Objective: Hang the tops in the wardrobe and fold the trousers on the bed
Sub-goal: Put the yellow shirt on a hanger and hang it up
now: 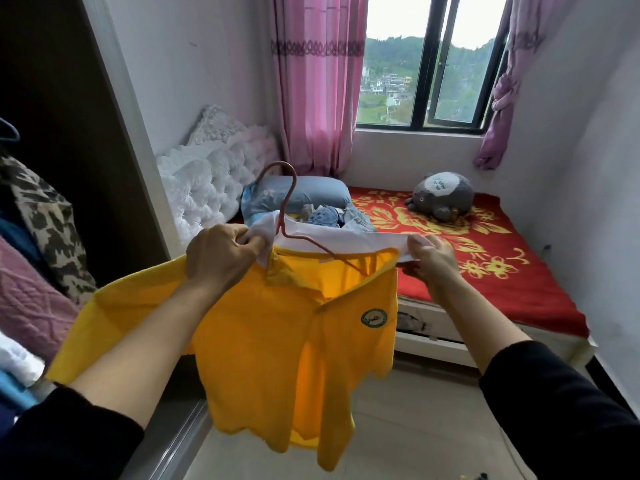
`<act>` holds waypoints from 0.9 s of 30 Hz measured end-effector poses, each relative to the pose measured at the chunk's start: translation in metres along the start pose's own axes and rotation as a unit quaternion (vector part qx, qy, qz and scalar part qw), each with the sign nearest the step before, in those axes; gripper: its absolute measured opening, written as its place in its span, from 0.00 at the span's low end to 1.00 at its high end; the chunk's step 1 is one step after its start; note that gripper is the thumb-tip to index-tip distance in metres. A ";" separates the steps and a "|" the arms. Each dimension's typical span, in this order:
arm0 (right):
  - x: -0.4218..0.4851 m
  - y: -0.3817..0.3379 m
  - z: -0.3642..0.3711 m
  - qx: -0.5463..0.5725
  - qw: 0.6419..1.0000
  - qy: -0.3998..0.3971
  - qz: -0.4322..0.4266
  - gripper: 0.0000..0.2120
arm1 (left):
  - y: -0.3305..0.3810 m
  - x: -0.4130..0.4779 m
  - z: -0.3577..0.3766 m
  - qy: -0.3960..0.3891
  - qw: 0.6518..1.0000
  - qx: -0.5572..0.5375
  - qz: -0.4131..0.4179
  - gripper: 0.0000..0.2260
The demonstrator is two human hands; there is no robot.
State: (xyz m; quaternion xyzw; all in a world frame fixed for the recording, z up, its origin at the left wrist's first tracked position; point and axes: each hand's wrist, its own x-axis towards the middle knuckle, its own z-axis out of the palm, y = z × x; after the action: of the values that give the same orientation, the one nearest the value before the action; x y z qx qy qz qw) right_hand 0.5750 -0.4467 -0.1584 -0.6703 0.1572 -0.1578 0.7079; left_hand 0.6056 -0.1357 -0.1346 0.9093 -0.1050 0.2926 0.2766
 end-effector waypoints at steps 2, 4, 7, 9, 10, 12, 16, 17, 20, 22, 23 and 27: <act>-0.003 -0.018 0.015 -0.022 0.997 -0.067 -0.029 0.05 | 0.007 -0.002 0.003 0.000 0.999 -0.032 -0.013 0.19; -0.006 -0.031 0.032 -0.042 0.988 -0.140 -0.056 0.05 | 0.015 -0.004 0.006 -0.007 0.997 -0.076 -0.020 0.19; -0.008 -0.038 0.046 -0.126 0.961 -0.211 -0.123 0.08 | 0.016 -0.002 0.007 -0.009 0.988 -0.144 -0.050 0.21; -0.009 -0.037 0.051 -0.222 0.928 -0.242 -0.175 0.16 | 0.014 0.002 0.004 -0.007 0.980 -0.189 -0.063 0.25; -0.008 -0.035 0.055 -0.270 0.911 -0.238 -0.199 0.20 | 0.013 0.003 0.001 -0.009 0.976 -0.206 -0.064 0.26; -0.004 -0.030 0.063 -0.367 0.874 -0.182 -0.262 0.22 | 0.017 0.003 -0.003 -0.018 0.972 -0.224 -0.061 0.23; 0.004 -0.037 0.072 -0.405 0.825 -0.125 -0.373 0.07 | 0.019 0.006 -0.011 -0.049 0.969 -0.237 -0.056 0.18; 0.007 -0.040 0.070 -0.398 0.822 -0.115 -0.391 0.06 | 0.016 0.009 -0.014 -0.058 0.970 -0.231 -0.054 0.18; 0.016 -0.050 0.060 -0.366 0.828 -0.049 -0.422 0.05 | 0.002 0.016 -0.025 -0.068 0.974 -0.206 -0.068 0.17; 0.022 -0.054 0.054 -0.358 0.834 -0.028 -0.418 0.06 | -0.003 0.017 -0.031 -0.061 0.972 -0.216 -0.072 0.12; 0.025 -0.055 0.051 -0.364 0.836 -0.024 -0.410 0.06 | -0.003 0.017 -0.032 -0.057 0.970 -0.225 -0.072 0.09; 0.031 -0.067 0.051 -0.454 0.794 -0.004 -0.404 0.15 | 0.003 0.024 -0.030 -0.040 0.961 -0.264 -0.073 0.09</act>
State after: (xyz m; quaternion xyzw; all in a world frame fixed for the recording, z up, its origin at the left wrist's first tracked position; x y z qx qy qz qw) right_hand 0.6245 -0.4175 -0.0893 -0.9179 -0.0768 -0.3371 0.1946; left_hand 0.6094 -0.1217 -0.0990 0.8203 -0.1231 0.1972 0.5225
